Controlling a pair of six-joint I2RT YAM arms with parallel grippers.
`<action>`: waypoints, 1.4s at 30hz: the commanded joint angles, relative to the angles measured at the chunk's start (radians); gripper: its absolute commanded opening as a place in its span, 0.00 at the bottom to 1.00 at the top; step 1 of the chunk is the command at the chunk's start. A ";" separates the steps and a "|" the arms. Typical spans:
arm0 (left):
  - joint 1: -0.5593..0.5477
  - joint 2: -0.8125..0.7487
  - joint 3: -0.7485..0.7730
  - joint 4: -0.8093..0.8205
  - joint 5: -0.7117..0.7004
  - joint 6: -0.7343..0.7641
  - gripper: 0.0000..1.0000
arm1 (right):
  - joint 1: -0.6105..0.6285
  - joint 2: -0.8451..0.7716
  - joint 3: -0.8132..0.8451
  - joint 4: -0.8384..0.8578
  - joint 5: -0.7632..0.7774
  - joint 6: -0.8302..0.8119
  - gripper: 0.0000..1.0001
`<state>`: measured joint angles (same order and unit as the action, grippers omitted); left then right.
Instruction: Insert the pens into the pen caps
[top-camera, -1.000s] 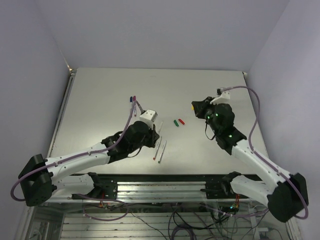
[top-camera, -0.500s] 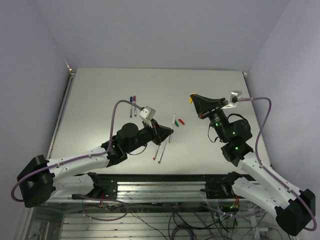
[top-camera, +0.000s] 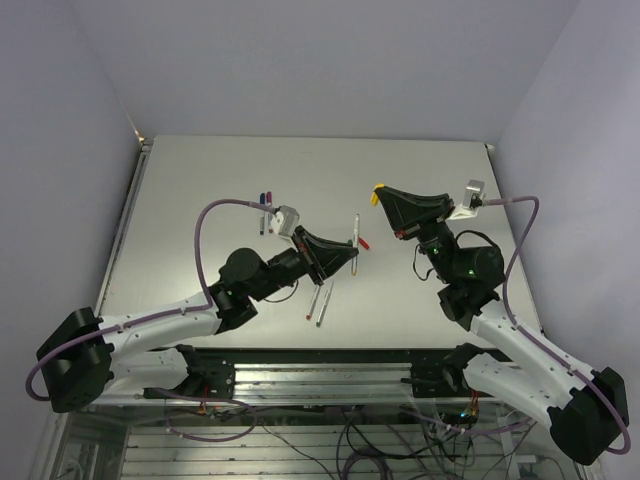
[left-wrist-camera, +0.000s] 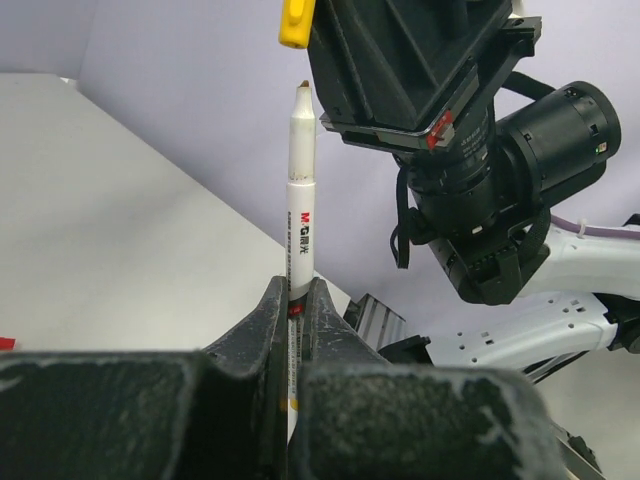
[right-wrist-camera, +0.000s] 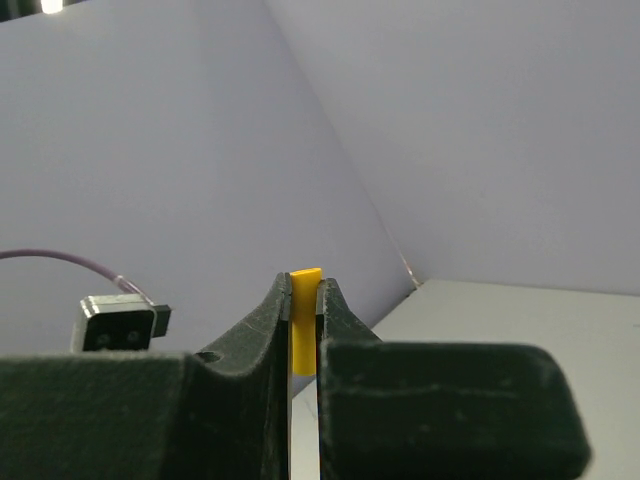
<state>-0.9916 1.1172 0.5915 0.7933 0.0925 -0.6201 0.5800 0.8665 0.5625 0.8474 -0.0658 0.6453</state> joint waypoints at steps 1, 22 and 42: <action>0.005 0.018 0.002 0.096 0.050 -0.016 0.07 | 0.004 0.002 -0.003 0.090 -0.063 0.056 0.00; 0.005 0.033 0.023 0.051 0.059 -0.003 0.07 | 0.006 0.054 0.005 0.098 -0.181 0.095 0.00; 0.005 0.020 0.018 0.013 0.027 0.018 0.07 | 0.006 0.023 0.009 0.041 -0.176 0.079 0.00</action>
<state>-0.9916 1.1477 0.5919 0.7956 0.1265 -0.6212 0.5827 0.9089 0.5625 0.8993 -0.2363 0.7326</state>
